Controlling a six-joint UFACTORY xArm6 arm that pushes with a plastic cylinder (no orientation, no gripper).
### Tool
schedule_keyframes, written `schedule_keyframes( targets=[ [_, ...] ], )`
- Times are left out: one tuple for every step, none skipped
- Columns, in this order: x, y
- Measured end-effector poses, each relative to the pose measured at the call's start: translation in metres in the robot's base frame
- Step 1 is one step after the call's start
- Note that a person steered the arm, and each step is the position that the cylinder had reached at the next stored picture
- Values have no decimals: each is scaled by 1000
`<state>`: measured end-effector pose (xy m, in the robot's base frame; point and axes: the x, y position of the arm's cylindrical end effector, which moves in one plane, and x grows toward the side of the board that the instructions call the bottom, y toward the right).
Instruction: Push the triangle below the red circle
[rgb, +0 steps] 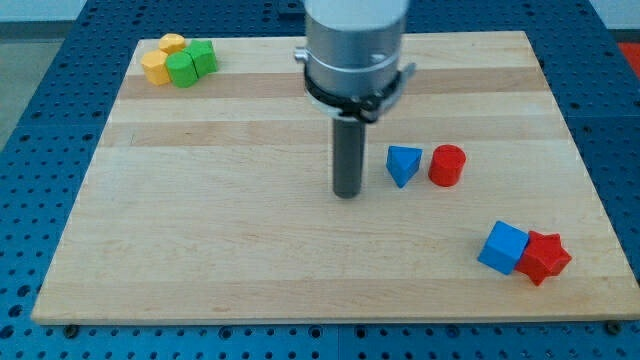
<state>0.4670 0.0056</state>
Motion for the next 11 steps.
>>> schedule_keyframes(
  targets=[
    [-31,0],
    [-40,18],
    [-40,43],
    [-36,66],
    [-28,83],
    [-16,95],
    [-2,104],
    [12,106],
    [28,106],
    [31,112],
    [31,127]
  ],
)
